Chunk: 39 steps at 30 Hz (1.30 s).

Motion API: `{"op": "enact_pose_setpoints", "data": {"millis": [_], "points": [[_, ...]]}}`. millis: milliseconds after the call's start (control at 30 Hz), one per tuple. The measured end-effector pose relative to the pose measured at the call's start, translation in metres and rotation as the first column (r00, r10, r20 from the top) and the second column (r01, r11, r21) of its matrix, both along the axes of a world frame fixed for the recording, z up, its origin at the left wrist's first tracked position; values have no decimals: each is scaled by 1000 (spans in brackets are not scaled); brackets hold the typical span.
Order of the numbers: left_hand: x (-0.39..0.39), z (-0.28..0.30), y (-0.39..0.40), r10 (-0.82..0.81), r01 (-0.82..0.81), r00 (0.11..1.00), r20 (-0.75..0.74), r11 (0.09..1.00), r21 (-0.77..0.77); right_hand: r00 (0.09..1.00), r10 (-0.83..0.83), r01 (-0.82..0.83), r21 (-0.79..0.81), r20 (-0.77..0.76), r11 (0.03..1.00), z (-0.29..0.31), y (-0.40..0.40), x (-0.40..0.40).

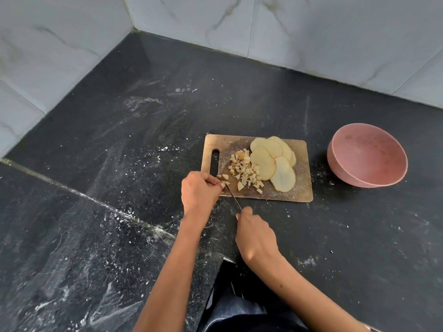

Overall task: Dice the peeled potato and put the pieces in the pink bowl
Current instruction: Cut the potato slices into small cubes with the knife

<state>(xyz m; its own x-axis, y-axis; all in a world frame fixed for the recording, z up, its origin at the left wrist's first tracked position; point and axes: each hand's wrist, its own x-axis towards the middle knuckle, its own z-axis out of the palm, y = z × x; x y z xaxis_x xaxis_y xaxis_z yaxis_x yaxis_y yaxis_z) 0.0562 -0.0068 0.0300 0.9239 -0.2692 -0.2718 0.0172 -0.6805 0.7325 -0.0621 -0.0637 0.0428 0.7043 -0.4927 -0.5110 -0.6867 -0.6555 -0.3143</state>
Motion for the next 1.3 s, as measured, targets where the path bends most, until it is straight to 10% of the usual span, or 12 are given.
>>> {"op": "enact_pose_setpoints", "data": {"millis": [500,1000,1300], "points": [[-5,0,3,17,-13,999,40,995,-102,998,-50,53,87,-35,995,24,-32,-6],[7,9,-35,-86,88,996,19,991,-102,871,-184,195,23,456,981,14,-67,11],[21,7,-30,-144,143,990,10,967,-210,849,-164,188,3,503,982,9,-70,37]]}}
